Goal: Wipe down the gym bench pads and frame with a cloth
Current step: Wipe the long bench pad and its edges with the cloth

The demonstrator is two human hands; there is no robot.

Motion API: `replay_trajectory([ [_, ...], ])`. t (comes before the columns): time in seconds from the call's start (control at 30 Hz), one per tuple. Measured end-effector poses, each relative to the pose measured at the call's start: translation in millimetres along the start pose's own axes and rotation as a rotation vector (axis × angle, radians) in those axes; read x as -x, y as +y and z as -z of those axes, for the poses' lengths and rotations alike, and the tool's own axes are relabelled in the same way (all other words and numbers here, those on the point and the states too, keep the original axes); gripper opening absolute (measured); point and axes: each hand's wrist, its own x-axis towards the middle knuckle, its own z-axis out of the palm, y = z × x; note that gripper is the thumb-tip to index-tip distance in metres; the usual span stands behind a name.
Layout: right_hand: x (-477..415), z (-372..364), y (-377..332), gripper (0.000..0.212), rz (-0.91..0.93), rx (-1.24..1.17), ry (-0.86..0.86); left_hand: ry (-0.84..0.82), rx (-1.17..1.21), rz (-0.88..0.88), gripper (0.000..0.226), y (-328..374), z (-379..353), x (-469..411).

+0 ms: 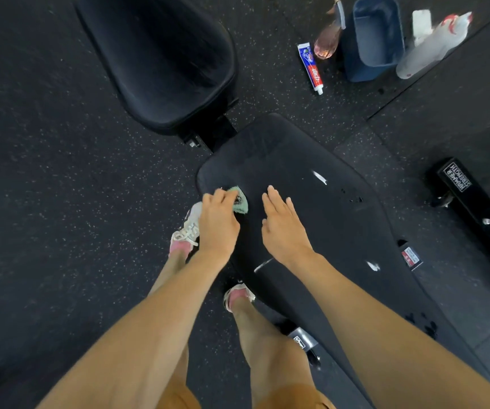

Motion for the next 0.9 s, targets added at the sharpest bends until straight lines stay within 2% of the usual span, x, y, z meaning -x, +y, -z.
replay_trajectory([
  [0.1,8,-3,9,0.06,0.035,-0.021,0.005,-0.095,-0.008,-0.031,0.046,8,-9,21],
  [0.27,20,-6,13,0.066,0.032,-0.077,0.053,-0.259,0.065,-0.202,0.046,0,4,16],
  [0.33,22,-6,11,0.067,0.031,-0.088,0.08,-0.182,0.113,-0.198,0.043,-3,18,4],
  [0.43,21,-7,14,0.066,0.008,-0.048,0.111,0.027,0.123,-0.024,0.039,-6,27,-31],
  [0.5,19,-7,18,0.065,-0.017,0.004,0.118,0.057,0.082,0.108,0.038,0,23,-50],
  [0.57,19,-5,20,0.065,-0.068,0.01,0.126,0.055,0.022,0.156,0.042,11,11,-47],
  [0.67,20,-4,21,0.066,-0.126,0.035,0.142,-0.008,-0.003,0.048,0.049,25,-6,-16],
  [0.83,29,-8,20,0.075,-0.268,-0.001,0.161,-0.269,0.035,-0.177,0.043,24,-7,10],
  [0.9,32,-10,21,0.077,-0.331,-0.03,0.158,-0.298,0.079,-0.241,0.041,21,4,1],
])
